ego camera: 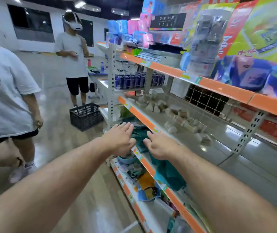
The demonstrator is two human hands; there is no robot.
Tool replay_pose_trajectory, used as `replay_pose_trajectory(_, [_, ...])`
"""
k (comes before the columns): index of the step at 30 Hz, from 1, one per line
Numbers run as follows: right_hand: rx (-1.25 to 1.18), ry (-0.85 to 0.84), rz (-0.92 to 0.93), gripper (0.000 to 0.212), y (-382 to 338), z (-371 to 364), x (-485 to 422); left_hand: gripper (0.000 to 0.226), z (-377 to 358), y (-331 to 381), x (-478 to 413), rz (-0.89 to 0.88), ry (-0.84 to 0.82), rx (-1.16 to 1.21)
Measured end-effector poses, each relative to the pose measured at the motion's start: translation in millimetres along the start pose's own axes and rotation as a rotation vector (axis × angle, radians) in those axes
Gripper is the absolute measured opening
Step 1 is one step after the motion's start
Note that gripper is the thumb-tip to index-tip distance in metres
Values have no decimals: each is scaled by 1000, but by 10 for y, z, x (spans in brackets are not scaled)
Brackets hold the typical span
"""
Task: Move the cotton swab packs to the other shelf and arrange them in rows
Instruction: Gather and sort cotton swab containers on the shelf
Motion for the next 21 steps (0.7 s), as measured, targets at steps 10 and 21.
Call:
replay_pose_trajectory(10, [34, -9, 114, 58, -23, -14, -1392, 67, -3, -739, -906, 69, -4, -28])
replay_pose_trajectory(21, [32, 21, 102, 53, 655, 303, -3002, 67, 283, -1199, -2519, 93, 10, -77])
Point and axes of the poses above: each hand's wrist, its own x-axis away from the middle knuckle, its own z-axis out of the back of the hand, y = z × x, the point moved 2 cm from there along -x, towards the middle knuckle, and after that the axes turned 3 degrees about x, right-handed, at the moved point
